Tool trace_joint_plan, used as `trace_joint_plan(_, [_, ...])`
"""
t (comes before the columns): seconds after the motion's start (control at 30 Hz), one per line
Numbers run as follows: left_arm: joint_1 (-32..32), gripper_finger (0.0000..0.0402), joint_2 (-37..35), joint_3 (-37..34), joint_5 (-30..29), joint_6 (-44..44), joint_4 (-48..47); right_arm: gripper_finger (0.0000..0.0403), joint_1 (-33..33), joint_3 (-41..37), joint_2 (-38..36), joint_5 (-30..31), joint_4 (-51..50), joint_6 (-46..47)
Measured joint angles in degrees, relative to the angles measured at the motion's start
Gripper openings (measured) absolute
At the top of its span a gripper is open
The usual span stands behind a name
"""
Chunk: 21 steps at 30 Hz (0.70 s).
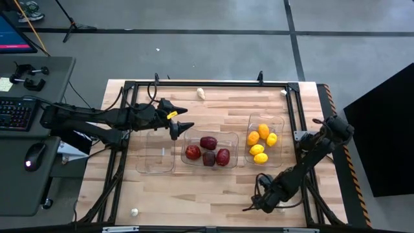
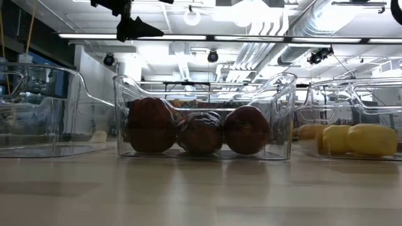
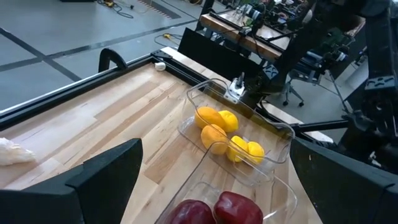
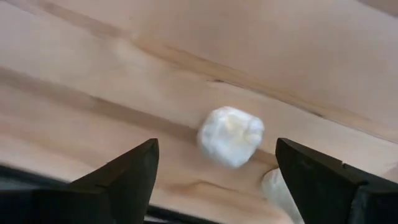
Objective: Sort produce into baskets
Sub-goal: Put the bottom right white garlic into the left transparent bin
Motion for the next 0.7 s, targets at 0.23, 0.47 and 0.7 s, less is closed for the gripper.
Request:
trace_joint_plan(0.23, [0.0,0.0395,0.0,0.0,-1.3,0.0,0.0,0.0285,-0.1,0.0,3.4,-3.2,0.1,-1.1])
trace_joint_plan(0.47, [0.0,0.0395,0.0,0.0,-1.6,0.1,0.0,0.0210,-0.6,0.2,4.1,-3.4,-0.5,-1.7])
trace_joint_plan(0.7, [0.0,0.0395,-1.3,0.1,-2.3,1.4,6.3,0.0094,-0.8,0.2,3.9,-3.0,-1.7,-4.5])
